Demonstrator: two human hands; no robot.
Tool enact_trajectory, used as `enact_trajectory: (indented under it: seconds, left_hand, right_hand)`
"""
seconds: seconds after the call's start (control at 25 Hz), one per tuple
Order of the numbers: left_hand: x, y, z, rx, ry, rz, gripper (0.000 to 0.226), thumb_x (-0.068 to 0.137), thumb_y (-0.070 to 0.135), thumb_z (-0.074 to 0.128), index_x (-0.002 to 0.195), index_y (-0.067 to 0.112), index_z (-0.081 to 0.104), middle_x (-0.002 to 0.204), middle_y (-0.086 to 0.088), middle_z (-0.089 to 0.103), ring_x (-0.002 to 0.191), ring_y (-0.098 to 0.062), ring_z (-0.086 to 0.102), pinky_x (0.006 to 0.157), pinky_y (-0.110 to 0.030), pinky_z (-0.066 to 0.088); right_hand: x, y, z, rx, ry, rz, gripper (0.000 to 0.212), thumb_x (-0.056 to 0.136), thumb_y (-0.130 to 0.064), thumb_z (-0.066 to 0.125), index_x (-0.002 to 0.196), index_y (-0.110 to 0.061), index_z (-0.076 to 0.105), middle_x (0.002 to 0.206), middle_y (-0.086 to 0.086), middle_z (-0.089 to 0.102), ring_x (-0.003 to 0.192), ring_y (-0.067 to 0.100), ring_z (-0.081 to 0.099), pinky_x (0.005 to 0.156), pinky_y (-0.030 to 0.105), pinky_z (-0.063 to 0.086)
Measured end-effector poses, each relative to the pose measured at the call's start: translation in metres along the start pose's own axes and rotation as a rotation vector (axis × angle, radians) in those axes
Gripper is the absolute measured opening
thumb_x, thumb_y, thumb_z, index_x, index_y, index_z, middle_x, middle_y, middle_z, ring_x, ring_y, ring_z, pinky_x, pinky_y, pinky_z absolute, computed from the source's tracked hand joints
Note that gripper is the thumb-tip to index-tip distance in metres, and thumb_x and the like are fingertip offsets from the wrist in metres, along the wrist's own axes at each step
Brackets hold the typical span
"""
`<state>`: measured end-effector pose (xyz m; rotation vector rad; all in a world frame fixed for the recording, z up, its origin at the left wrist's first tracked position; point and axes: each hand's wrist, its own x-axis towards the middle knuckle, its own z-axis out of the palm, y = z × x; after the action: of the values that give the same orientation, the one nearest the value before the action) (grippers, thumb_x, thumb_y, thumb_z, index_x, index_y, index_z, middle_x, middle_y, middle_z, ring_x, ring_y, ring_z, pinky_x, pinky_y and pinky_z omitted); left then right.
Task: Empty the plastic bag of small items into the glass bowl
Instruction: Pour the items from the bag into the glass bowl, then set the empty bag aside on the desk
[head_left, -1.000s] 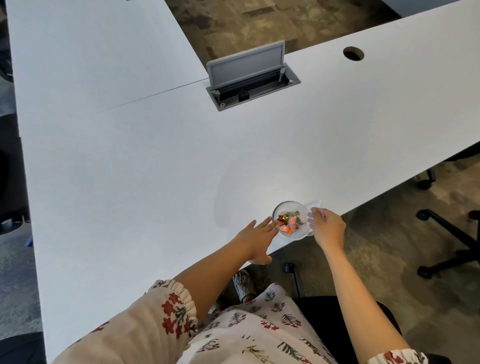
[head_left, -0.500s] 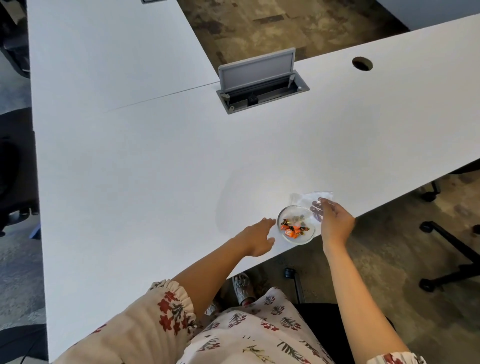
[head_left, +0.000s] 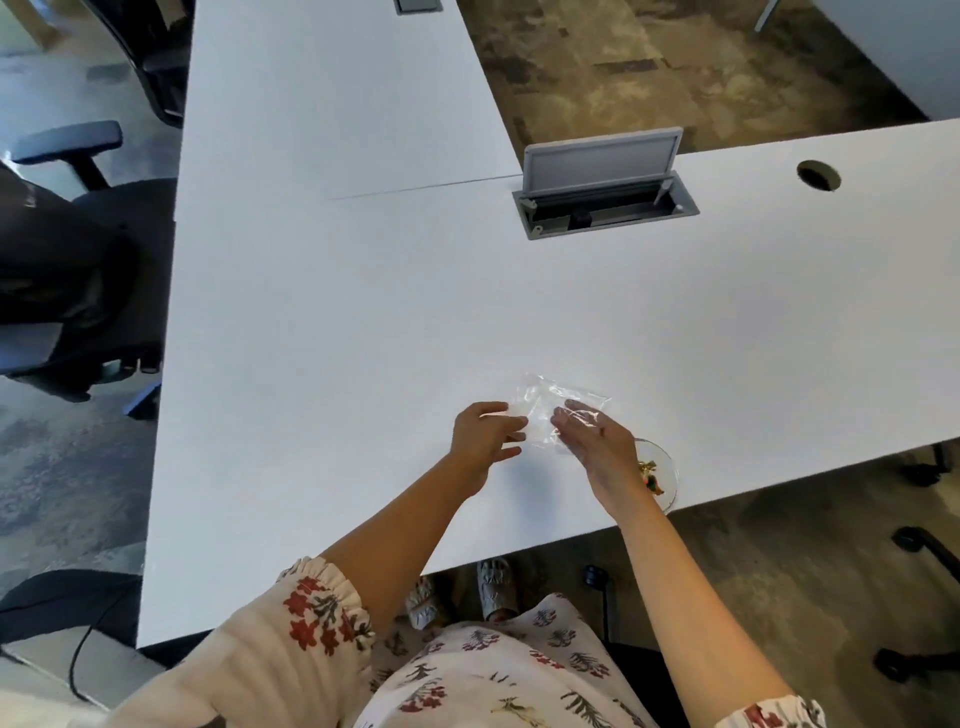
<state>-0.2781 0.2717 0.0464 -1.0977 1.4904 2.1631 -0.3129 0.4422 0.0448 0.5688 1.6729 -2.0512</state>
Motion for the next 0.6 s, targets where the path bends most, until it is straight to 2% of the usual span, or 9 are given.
enact_trajectory:
  seconds: [0.16, 0.24, 0.4, 0.48, 0.52, 0.6]
  left_hand:
    - [0.001, 0.006, -0.037, -0.135, 0.097, 0.075, 0.037, 0.087, -0.005, 0.072, 0.122, 0.001, 0.064, 0.085, -0.011, 0.070, 0.074, -0.024, 0.069, 0.077, -0.035, 0.063]
    - [-0.001, 0.007, -0.052, -0.203, 0.149, 0.104, 0.030, 0.089, -0.004, 0.072, 0.118, 0.000, 0.066, 0.088, -0.012, 0.069, 0.076, -0.025, 0.068, 0.083, -0.037, 0.062]
    - [-0.006, 0.011, -0.084, -0.367, 0.269, 0.127, 0.004, 0.092, 0.001, 0.071, 0.096, 0.003, 0.072, 0.089, -0.012, 0.068, 0.073, -0.024, 0.065, 0.083, -0.036, 0.061]
    - [-0.007, 0.012, -0.101, -0.411, 0.333, 0.149, 0.005, 0.092, 0.001, 0.071, 0.091, 0.005, 0.073, 0.087, -0.011, 0.068, 0.072, -0.023, 0.065, 0.080, -0.034, 0.061]
    - [-0.007, 0.011, -0.107, -0.441, 0.351, 0.158, 0.002, 0.092, 0.003, 0.071, 0.093, 0.005, 0.072, 0.088, -0.011, 0.068, 0.073, -0.023, 0.065, 0.080, -0.034, 0.062]
    - [-0.011, 0.009, -0.122, -0.500, 0.342, 0.148, 0.015, 0.092, 0.011, 0.075, 0.104, 0.003, 0.071, 0.093, -0.010, 0.070, 0.081, -0.026, 0.069, 0.083, -0.037, 0.062]
  right_hand:
    - [0.001, 0.003, 0.026, -0.013, -0.007, 0.014, 0.034, 0.083, 0.000, 0.078, 0.115, 0.001, 0.069, 0.108, 0.017, 0.075, 0.099, 0.028, 0.074, 0.085, 0.028, 0.060]
    - [0.003, 0.005, 0.036, -0.009, -0.014, 0.016, 0.029, 0.083, 0.002, 0.077, 0.111, 0.004, 0.070, 0.106, 0.020, 0.074, 0.092, 0.029, 0.073, 0.080, 0.027, 0.062]
    - [0.003, 0.016, 0.065, -0.084, -0.064, 0.053, 0.026, 0.083, 0.001, 0.078, 0.107, 0.006, 0.072, 0.095, 0.017, 0.075, 0.079, 0.024, 0.073, 0.074, 0.025, 0.062]
    - [0.001, 0.022, 0.082, -0.092, -0.103, 0.087, 0.023, 0.083, 0.002, 0.077, 0.105, 0.004, 0.073, 0.094, 0.016, 0.074, 0.077, 0.024, 0.072, 0.072, 0.024, 0.062]
    - [0.000, 0.026, 0.090, -0.078, -0.121, 0.103, 0.020, 0.083, 0.003, 0.076, 0.103, 0.003, 0.072, 0.095, 0.017, 0.073, 0.078, 0.025, 0.072, 0.072, 0.024, 0.061]
    - [-0.003, 0.035, 0.106, -0.045, -0.157, 0.132, 0.021, 0.085, 0.005, 0.073, 0.105, 0.001, 0.068, 0.098, 0.018, 0.072, 0.081, 0.025, 0.072, 0.072, 0.023, 0.061]
